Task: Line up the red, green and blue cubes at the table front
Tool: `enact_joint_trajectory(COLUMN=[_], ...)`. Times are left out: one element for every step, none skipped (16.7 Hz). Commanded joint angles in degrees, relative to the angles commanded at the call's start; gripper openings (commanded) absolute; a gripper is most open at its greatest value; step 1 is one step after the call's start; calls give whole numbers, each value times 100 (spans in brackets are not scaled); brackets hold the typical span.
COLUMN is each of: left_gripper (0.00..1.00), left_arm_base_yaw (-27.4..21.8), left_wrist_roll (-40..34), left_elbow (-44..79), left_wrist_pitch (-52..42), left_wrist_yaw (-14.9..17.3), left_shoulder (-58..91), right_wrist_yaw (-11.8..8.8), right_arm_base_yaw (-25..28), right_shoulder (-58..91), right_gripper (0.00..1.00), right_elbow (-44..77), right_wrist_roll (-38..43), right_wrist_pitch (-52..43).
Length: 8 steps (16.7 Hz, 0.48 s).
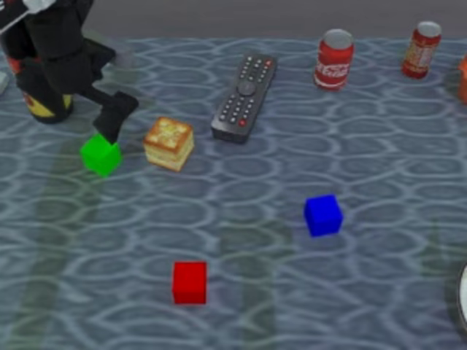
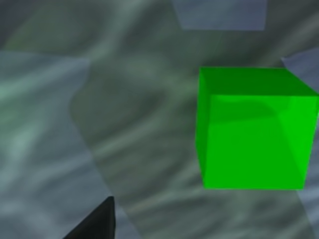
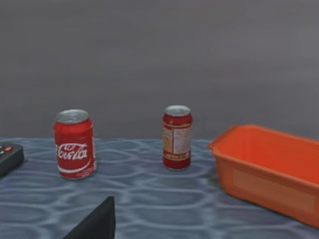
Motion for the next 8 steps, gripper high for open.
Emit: enact_joint_trajectory(left_gripper=[100, 100, 100, 100, 100, 100, 100, 100], left_arm_base_yaw=[0, -31, -27, -19, -13, -9, -7, -4], left_wrist_roll=[0, -5, -9, -15, -16, -13, -7, -3], left_elbow=[0, -12, -31, -101, -209, -344, -494, -651], left_wrist_pitch=[0, -5, 14, 91, 227, 423, 670, 932], left_wrist_yaw=[0, 0, 0, 0, 1, 1, 2, 3], left_shoulder=[0, -23, -19, 0, 39, 96, 164, 233], right_wrist_yaw=[0, 0, 0, 0, 0, 0, 0, 0], right_arm_base_yaw=[0, 0, 0, 0, 0, 0, 0, 0], right_shoulder=[0, 0, 0, 0, 0, 0, 0, 0], right_gripper=[100, 100, 100, 100, 100, 100, 100, 100], right_elbow=[0, 0, 0, 0, 0, 0, 0, 0], right_wrist_roll=[0, 0, 0, 0, 0, 0, 0, 0], right_wrist_pitch=[0, 0, 0, 0, 0, 0, 0, 0])
